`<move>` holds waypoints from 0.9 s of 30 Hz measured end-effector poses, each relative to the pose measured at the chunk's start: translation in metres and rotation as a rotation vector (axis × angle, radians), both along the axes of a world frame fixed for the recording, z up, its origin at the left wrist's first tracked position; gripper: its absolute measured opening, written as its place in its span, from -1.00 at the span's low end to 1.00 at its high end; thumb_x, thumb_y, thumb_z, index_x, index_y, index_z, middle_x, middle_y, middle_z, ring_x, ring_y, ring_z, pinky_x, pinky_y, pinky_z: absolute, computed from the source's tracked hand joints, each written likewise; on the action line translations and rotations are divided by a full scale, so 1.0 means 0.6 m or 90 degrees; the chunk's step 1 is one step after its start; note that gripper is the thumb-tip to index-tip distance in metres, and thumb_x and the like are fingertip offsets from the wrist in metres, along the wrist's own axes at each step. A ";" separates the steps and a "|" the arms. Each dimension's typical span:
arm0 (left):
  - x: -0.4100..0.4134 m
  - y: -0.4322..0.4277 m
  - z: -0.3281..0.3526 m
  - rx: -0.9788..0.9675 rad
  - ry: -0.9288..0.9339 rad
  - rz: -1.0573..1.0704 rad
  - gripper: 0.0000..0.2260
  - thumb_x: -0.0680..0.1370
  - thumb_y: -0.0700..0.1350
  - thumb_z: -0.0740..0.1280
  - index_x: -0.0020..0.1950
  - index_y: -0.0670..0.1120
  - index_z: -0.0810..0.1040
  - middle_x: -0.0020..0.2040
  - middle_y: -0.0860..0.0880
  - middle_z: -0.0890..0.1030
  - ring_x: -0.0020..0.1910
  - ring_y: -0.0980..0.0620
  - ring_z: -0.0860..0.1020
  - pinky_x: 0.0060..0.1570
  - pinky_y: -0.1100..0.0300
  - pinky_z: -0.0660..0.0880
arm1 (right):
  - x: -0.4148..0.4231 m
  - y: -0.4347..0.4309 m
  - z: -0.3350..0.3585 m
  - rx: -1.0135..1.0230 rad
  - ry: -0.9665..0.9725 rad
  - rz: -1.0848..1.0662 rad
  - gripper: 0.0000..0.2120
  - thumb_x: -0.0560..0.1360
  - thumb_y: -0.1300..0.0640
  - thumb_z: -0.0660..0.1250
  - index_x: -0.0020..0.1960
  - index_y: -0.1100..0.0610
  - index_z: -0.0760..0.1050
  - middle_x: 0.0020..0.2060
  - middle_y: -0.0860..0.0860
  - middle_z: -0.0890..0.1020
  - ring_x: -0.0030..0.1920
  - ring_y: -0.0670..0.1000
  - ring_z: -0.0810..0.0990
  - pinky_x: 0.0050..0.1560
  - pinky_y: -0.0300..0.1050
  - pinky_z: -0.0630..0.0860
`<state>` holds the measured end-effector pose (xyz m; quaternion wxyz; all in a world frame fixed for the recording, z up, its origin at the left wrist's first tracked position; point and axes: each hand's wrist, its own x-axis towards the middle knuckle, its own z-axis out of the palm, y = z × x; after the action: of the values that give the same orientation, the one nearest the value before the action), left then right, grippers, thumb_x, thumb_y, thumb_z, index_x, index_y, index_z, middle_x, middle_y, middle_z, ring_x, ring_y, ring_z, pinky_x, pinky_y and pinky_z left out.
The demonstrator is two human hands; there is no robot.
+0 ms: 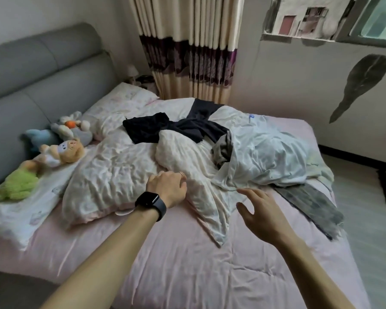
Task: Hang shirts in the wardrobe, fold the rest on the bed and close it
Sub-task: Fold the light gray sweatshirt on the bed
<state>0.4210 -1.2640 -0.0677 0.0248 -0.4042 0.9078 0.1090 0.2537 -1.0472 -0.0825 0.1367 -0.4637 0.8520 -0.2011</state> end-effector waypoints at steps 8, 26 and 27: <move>-0.121 -0.080 -0.083 0.013 -0.084 -0.017 -0.67 0.63 0.06 0.12 0.35 0.11 0.49 0.25 0.03 0.57 0.30 -0.07 0.46 0.29 0.01 0.32 | -0.126 -0.097 -0.090 0.042 -0.037 -0.011 -0.57 0.62 -0.10 0.24 0.47 -0.10 0.37 0.40 -0.12 0.46 0.42 0.00 0.35 0.37 -0.11 0.35; -0.338 -0.297 -0.658 -0.064 -0.249 -0.214 -0.52 0.65 0.20 -0.06 0.59 0.22 0.11 0.64 0.00 0.03 0.61 -0.13 -0.15 0.45 -0.26 -0.33 | -0.304 -0.355 -0.636 0.211 -0.110 -0.162 -0.32 0.59 -0.15 0.22 0.60 0.06 0.09 0.55 0.10 0.21 0.49 0.17 0.28 0.40 0.09 0.38; -0.333 -0.306 -0.687 -0.083 -0.255 -0.213 -0.51 0.64 0.22 -0.09 0.60 0.24 0.09 0.64 0.02 0.01 0.61 -0.13 -0.18 0.44 -0.25 -0.38 | -0.315 -0.371 -0.665 0.200 -0.111 -0.183 -0.29 0.58 -0.15 0.24 0.62 0.05 0.05 0.56 0.12 0.18 0.50 0.18 0.26 0.43 0.10 0.34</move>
<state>0.2215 -1.4476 -0.4798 0.1957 -0.2627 0.9441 -0.0372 0.0645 -1.2696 -0.4818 0.2500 -0.2919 0.9150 -0.1228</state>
